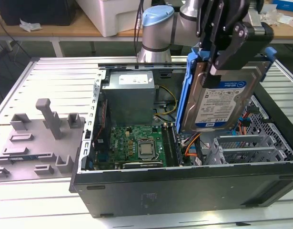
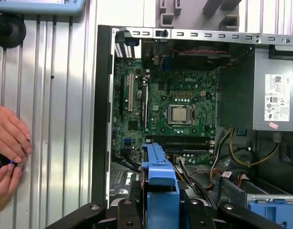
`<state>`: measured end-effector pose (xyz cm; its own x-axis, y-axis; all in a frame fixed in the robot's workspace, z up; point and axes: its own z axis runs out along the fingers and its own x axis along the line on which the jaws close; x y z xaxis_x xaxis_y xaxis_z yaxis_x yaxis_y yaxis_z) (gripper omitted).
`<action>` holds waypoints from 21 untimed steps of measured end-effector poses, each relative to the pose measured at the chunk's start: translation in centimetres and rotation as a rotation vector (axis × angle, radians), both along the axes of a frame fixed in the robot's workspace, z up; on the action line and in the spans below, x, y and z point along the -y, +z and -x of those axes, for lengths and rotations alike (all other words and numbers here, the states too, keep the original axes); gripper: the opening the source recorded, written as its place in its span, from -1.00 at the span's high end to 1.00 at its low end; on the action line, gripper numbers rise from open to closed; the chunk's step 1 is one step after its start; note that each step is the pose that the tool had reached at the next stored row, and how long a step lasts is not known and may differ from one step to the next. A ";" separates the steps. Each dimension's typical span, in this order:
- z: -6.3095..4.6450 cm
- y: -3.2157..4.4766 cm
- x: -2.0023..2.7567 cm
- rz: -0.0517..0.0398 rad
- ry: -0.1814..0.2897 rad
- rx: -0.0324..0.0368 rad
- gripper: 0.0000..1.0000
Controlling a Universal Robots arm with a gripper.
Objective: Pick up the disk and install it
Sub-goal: 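Insert the disk into the insertion slot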
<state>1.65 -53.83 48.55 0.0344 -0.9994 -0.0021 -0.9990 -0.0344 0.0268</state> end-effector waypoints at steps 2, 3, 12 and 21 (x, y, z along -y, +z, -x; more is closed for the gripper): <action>-0.6 0.00 0.20 0.0000 0.000 -0.0002 0.26; -0.7 0.00 0.25 0.0000 0.000 -0.0002 0.26; -2.4 -0.01 0.62 0.0000 0.000 -0.0003 0.26; -4.7 -0.02 0.76 0.0000 0.000 -0.0003 0.26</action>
<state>6.34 -54.60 48.53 0.0343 -0.9994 -0.0022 -0.9990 -0.0344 0.0272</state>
